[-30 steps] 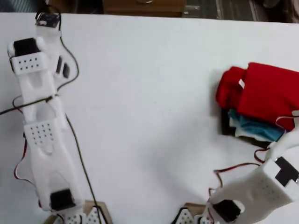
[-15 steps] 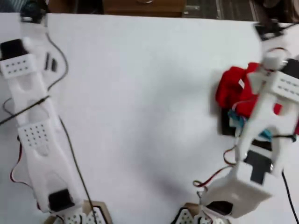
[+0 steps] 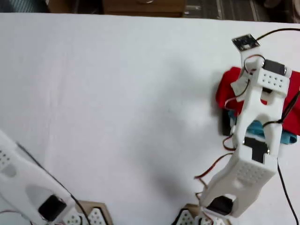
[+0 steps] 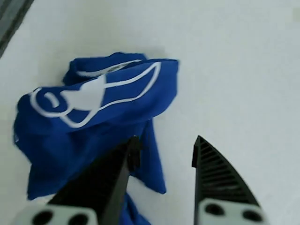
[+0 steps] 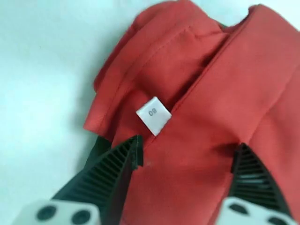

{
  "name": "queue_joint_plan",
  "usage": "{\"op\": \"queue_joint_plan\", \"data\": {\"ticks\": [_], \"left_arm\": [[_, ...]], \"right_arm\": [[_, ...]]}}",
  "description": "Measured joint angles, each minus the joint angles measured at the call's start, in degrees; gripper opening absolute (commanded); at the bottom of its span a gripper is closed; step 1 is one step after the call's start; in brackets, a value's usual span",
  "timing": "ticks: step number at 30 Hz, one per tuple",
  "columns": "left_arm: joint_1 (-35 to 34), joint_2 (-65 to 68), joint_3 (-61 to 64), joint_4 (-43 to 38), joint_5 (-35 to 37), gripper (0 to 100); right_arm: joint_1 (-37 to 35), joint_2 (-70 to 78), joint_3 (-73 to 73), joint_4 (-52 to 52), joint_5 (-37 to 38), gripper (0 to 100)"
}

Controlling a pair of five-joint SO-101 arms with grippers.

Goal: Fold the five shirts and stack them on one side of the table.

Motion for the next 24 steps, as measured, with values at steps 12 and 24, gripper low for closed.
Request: {"op": "queue_joint_plan", "data": {"ticks": [12,24], "left_arm": [[-17.8,1.2,0.4,0.0,-9.7,21],[-19.0,18.5,2.5,-17.1,-12.8,21]], "right_arm": [[-15.4,-16.4,-0.7,16.3,0.0,30.9],[-17.5,-28.8,2.4,19.9,0.0,30.9]]}}
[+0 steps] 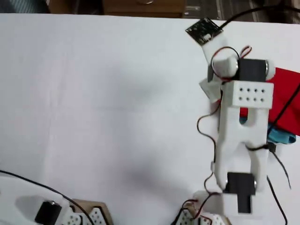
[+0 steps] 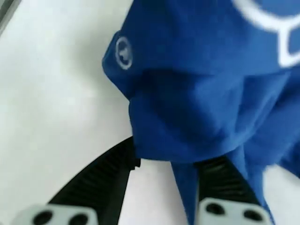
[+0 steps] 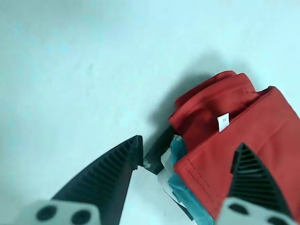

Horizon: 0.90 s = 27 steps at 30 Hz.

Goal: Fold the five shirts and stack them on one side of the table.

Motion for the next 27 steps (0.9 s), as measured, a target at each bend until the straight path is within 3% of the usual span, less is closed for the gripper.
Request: {"op": "queue_joint_plan", "data": {"ticks": [4,7,14,19,27], "left_arm": [[1.7,3.3,-0.3,-1.8,-0.2,17],[3.6,4.5,-0.5,-1.0,-0.2,0],[10.6,3.9,-2.5,10.2,3.8,2],[19.5,1.5,-3.0,16.5,4.8,2],[36.7,-13.9,14.7,17.1,4.8,2]], "right_arm": [[0.4,-5.0,6.1,0.1,0.0,30.9],[0.4,-8.5,10.7,0.1,0.0,30.9],[0.4,-15.8,21.0,0.1,0.0,30.9],[0.4,-17.2,25.5,-1.5,0.0,30.9],[0.4,-17.3,26.6,-6.1,-1.3,30.9]]}}
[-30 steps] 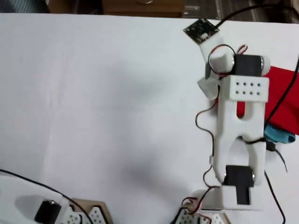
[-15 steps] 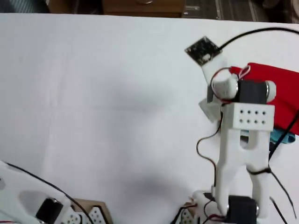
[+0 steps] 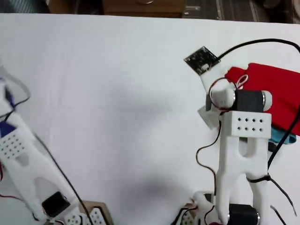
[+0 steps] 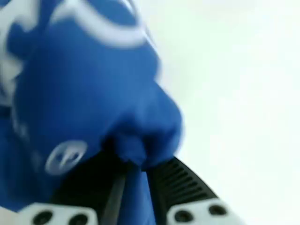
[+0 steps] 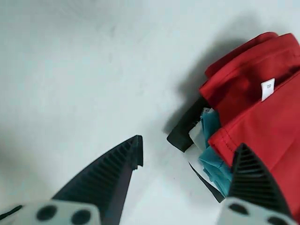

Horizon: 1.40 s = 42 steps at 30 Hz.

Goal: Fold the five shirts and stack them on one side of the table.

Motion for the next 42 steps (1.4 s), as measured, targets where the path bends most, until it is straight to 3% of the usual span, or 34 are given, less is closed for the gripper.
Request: {"op": "queue_joint_plan", "data": {"ticks": [11,17,20,26,34,38,42], "left_arm": [[30.7,-30.2,45.2,0.0,0.0,2],[35.6,-33.1,52.8,0.0,0.0,2],[36.3,-33.2,54.2,0.0,0.0,6],[36.8,-33.7,51.6,0.0,0.0,27],[36.6,-40.2,37.6,0.0,0.0,27],[30.2,-46.2,34.6,0.0,0.0,27],[16.3,-46.8,34.7,-0.4,0.0,27]], "right_arm": [[0.0,0.0,0.4,-1.8,-9.6,30.9],[0.0,0.0,0.4,-1.8,-9.8,30.9],[0.0,0.0,0.4,-1.8,-9.8,30.9],[-2.0,0.0,0.4,-4.5,-9.8,30.9],[-6.0,3.9,0.4,-5.4,-9.8,30.9],[-6.2,9.5,0.4,-5.5,-9.8,31.0],[-9.6,13.5,0.4,-8.7,-9.5,31.0]]}}
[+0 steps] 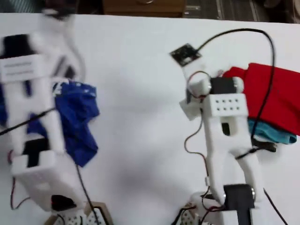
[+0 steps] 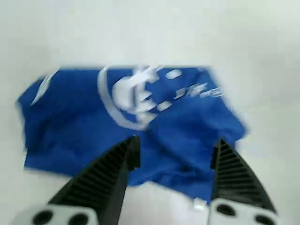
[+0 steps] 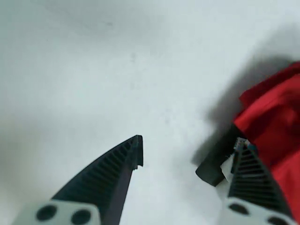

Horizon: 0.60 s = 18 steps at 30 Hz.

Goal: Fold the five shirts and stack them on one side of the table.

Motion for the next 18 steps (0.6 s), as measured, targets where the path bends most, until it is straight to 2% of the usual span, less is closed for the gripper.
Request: {"op": "queue_joint_plan", "data": {"ticks": [5,10,14,18], "left_arm": [[-21.5,3.0,2.1,-6.6,0.0,27],[-40.9,11.0,3.0,-14.6,-0.1,27],[-50.5,17.5,3.1,-18.2,-0.2,27],[-56.0,20.6,3.1,-19.7,-1.6,27]], "right_arm": [[-8.7,3.8,0.0,-6.1,1.0,31.0],[-23.0,9.5,-0.2,-13.5,1.0,31.0],[-32.9,17.5,-6.9,-17.3,1.0,30.9],[-37.7,28.5,-20.0,-17.6,0.5,31.0]]}}
